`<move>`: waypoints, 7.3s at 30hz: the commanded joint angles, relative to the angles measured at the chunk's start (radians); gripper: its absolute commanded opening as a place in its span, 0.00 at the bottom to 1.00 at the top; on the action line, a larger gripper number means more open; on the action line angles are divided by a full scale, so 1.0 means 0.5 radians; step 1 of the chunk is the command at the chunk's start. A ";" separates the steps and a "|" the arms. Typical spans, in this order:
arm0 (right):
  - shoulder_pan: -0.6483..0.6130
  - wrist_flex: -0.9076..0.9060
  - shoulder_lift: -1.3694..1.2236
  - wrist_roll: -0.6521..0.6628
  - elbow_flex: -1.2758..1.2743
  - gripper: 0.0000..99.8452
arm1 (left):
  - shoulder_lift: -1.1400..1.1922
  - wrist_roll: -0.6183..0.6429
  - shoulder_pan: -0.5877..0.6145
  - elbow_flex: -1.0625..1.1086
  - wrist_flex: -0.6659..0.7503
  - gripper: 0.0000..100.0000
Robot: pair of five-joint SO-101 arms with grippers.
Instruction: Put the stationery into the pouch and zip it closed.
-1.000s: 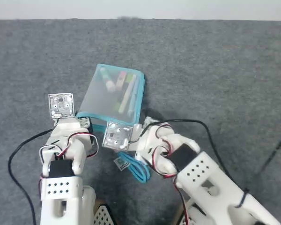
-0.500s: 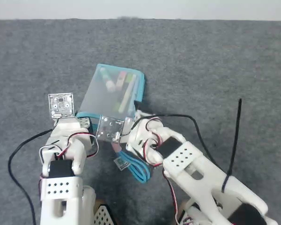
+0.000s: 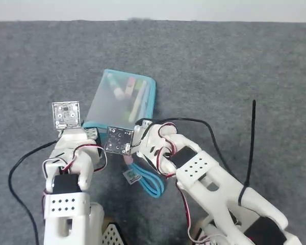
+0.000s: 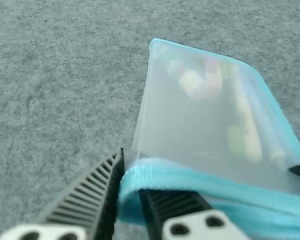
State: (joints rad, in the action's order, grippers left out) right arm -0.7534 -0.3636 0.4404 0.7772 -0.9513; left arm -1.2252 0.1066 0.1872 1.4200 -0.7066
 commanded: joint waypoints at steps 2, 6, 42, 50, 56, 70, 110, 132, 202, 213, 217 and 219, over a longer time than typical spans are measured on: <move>0.250 -0.443 0.008 -0.359 0.338 0.01 | -0.015 -0.021 -0.141 -0.253 -0.150 0.06; 0.428 -0.621 -0.002 -0.675 0.476 0.01 | -0.239 -0.101 -0.144 -0.419 -0.519 0.13; 0.127 -1.278 -0.305 -1.218 1.016 0.01 | -0.724 -0.245 -0.605 -0.112 -0.586 0.29; 0.118 -1.281 0.133 -1.206 0.752 0.01 | -0.727 -0.245 -0.605 -0.017 -0.509 0.29; -0.020 -1.272 0.186 -1.194 0.678 0.01 | -0.727 -0.242 -0.620 0.137 -0.276 0.24; 0.311 -1.201 0.183 -1.065 0.516 0.01 | -0.746 -0.298 -0.497 0.146 -0.221 0.01; 0.213 -0.934 0.087 -1.218 0.635 0.01 | -0.727 -0.466 -0.850 -0.226 -0.718 0.21; 0.143 -0.993 0.097 -1.209 0.439 0.01 | -0.746 -0.393 -0.829 0.026 -0.399 0.01; 1.158 -1.413 1.471 -0.976 -0.442 0.01 | -1.175 -0.307 -0.117 0.170 -0.485 0.24; 1.527 -1.392 2.134 -0.973 -1.062 0.01 | -1.191 -0.319 0.292 0.529 -0.497 0.04; 1.554 -1.392 2.414 -0.973 -1.320 0.01 | -1.191 -0.319 0.430 0.529 -0.503 0.05; 1.564 -1.392 2.582 -0.973 -1.455 0.01 | -1.191 -0.319 0.436 0.529 -0.519 0.05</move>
State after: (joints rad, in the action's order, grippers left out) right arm 0.0123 -1.0817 1.6218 0.2954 -1.6280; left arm -1.8006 -0.0621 0.3759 1.6932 -0.9505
